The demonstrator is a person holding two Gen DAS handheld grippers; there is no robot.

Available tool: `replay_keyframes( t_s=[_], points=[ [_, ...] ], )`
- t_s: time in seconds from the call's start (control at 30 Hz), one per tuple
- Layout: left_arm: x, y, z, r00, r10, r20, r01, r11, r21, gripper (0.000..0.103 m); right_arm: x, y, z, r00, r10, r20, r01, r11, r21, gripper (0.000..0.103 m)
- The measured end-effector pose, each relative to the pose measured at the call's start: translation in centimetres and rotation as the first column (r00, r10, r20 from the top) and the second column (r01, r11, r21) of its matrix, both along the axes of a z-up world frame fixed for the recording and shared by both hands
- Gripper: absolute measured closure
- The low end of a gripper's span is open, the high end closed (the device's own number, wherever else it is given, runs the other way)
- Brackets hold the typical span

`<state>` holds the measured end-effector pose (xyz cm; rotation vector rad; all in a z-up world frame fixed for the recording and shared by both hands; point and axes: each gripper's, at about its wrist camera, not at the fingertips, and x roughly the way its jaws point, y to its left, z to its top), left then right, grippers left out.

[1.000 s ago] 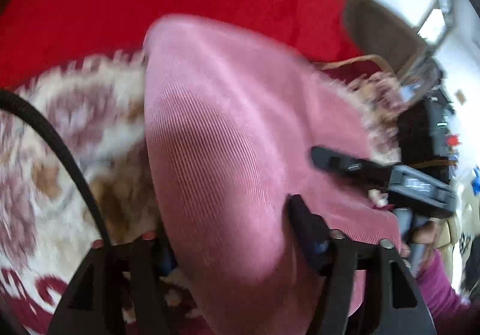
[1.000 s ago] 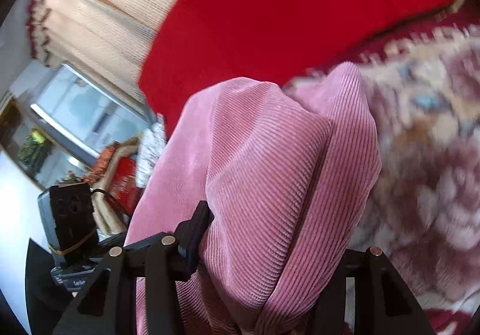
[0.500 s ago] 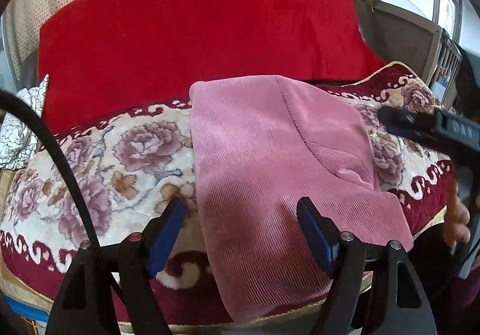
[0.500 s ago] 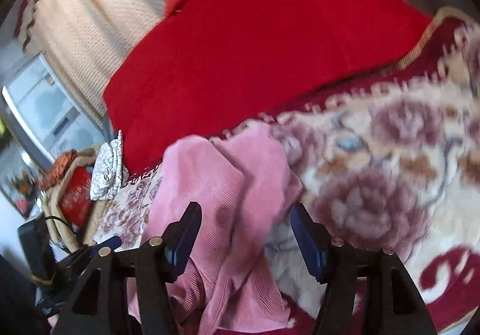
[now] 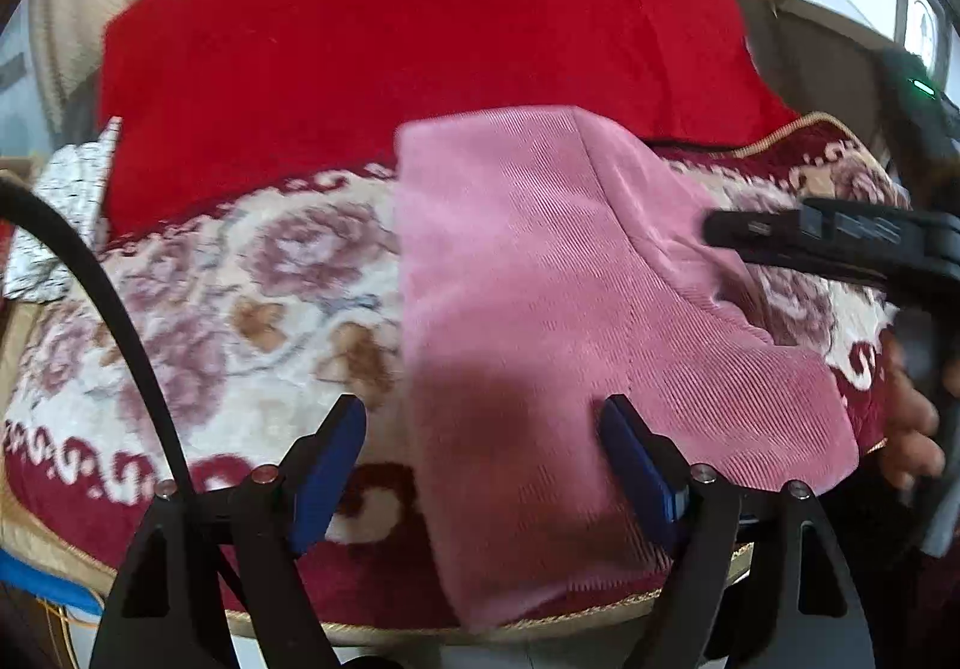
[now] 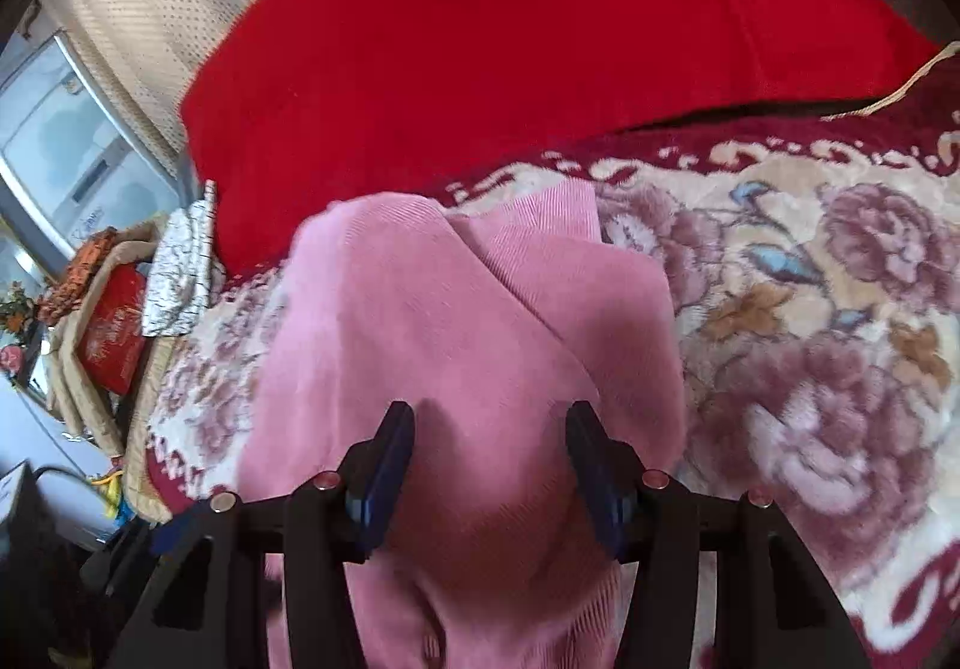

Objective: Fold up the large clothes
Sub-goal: 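Release the bundle and lift both grippers away from the jacket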

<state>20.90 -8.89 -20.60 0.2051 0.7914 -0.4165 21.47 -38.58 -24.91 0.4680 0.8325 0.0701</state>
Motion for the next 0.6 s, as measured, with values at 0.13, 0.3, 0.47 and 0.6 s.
replay_keyframes(
  t_s=[0.13, 0.3, 0.47, 0.6],
  points=[
    [-1.5, 2.4, 1.8, 0.996, 0.048, 0.069, -0.047, 0.999, -0.019, 0.021, -4.8, 1.1, 3.3, 0.994, 0.065, 0.091, -0.065, 0.998, 0.005, 0.046],
    [-1.0, 2.1, 0.2, 0.996, 0.07, 0.052, -0.075, 0.991, 0.107, 0.021, -7.6, 4.4, 3.3, 0.988, 0.141, 0.069, -0.137, 0.989, -0.056, 0.05],
    [-1.3, 0.6, -1.5, 0.996, 0.068, 0.052, -0.078, 0.975, 0.208, 0.021, -6.0, 6.7, -2.7, 0.986, 0.12, -0.118, -0.13, 0.988, -0.081, 0.05],
    [-3.3, 1.3, 1.9, 0.989, 0.068, 0.129, -0.09, 0.981, 0.173, 0.021, -7.8, 6.8, 0.1, 0.993, 0.103, -0.059, -0.108, 0.989, -0.098, 0.049]
  ],
)
